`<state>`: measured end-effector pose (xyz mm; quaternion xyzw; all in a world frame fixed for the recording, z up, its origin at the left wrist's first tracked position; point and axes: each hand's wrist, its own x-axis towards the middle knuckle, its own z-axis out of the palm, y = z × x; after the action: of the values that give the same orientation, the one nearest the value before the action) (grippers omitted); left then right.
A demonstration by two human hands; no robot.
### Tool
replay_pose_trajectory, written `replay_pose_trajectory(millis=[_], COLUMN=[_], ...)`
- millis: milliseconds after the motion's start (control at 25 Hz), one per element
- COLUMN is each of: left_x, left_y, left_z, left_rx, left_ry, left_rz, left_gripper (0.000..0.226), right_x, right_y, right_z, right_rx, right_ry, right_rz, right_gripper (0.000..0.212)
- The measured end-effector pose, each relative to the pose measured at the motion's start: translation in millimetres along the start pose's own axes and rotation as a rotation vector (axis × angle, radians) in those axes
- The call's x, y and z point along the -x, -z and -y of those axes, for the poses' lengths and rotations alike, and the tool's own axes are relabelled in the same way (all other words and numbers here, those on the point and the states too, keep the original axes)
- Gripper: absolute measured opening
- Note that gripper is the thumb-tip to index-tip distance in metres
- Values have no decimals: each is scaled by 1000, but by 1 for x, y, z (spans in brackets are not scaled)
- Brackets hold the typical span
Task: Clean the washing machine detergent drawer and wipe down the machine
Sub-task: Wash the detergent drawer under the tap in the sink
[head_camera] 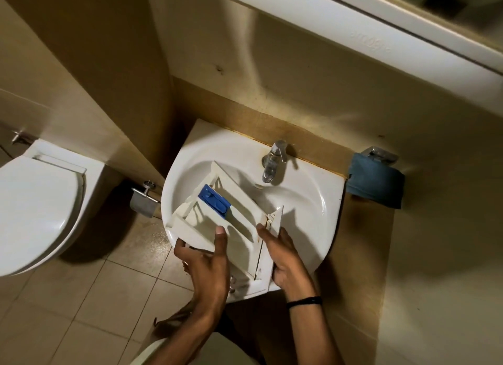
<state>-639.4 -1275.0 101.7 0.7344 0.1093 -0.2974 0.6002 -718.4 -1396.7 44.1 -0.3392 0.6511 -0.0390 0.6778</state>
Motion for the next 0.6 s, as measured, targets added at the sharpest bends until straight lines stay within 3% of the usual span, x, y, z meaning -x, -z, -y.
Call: replay_pose_trajectory(millis=[80,120,240,360,480,600], left_x=[-2,-3,-16,-51,-84,-103], left_y=[1,2,16,40,51,39], left_z=[1,-3,-15,-24,-38,-44], left_rx=[2,5,46,90,-47,-232], left_ry=[4,3,26,200,350,323], left_rz=[5,29,65,222,418,514], left_gripper=[80,79,79,90,104,87], right_x=[-5,-9,-19,-30,-41,-51], right_y=[-3,-2,6,13,20,21], right_z=[-1,4,25,40,51,59], right_rx=[83,118,234,409,487,566], right_ry=[110,136,228,343,427,443], right_rz=[-25,-43,-49,-107,-146,-151], right_gripper=[32,30,35,38,44,45])
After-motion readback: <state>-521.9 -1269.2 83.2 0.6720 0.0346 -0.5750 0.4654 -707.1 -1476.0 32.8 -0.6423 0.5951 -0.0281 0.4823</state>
